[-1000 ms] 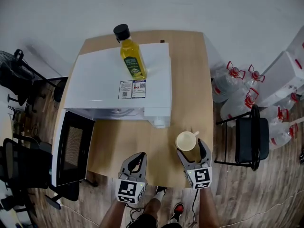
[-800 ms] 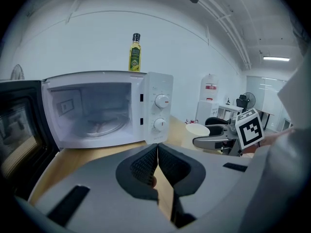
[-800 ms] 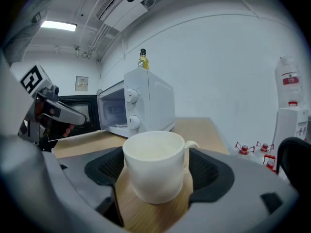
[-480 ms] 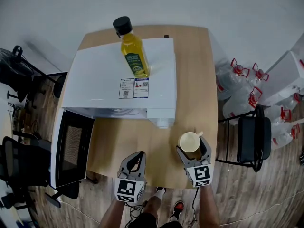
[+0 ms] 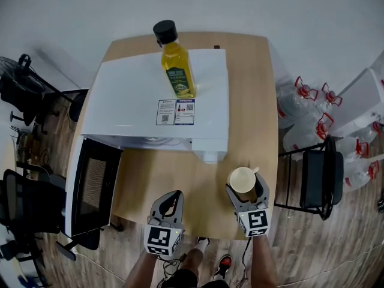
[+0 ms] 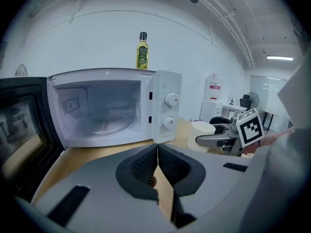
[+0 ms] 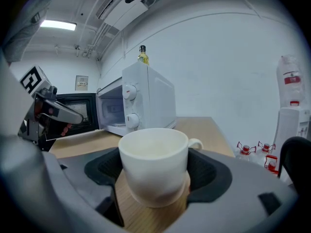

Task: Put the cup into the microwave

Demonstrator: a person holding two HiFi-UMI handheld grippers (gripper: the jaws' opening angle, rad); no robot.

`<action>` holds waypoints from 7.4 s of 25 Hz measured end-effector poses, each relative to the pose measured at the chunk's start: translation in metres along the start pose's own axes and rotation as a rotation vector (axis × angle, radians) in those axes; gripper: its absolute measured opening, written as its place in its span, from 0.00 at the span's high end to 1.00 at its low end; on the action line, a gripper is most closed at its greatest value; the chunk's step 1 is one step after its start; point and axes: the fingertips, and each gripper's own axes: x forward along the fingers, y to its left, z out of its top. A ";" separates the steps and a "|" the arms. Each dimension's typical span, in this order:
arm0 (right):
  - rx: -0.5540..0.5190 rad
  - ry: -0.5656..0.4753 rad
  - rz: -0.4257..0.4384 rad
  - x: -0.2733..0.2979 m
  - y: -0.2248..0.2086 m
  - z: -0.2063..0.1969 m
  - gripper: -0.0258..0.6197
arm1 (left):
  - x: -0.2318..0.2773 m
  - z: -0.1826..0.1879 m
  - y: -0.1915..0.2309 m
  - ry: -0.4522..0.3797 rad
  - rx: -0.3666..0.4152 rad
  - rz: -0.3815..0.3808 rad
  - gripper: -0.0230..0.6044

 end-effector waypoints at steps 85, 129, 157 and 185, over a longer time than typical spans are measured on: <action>-0.116 -0.086 0.420 0.129 0.230 0.149 0.35 | -0.109 0.055 0.194 -0.176 -0.133 0.428 0.92; -0.073 -0.088 0.347 0.257 0.220 0.141 0.35 | -0.041 0.036 0.240 -0.132 -0.196 0.443 0.92; -0.018 -0.074 0.334 0.218 0.212 0.142 0.35 | -0.068 0.046 0.214 -0.151 -0.149 0.431 0.92; -0.081 -0.136 0.254 0.026 0.204 0.199 0.53 | -0.165 0.113 0.107 -0.282 0.004 0.279 0.92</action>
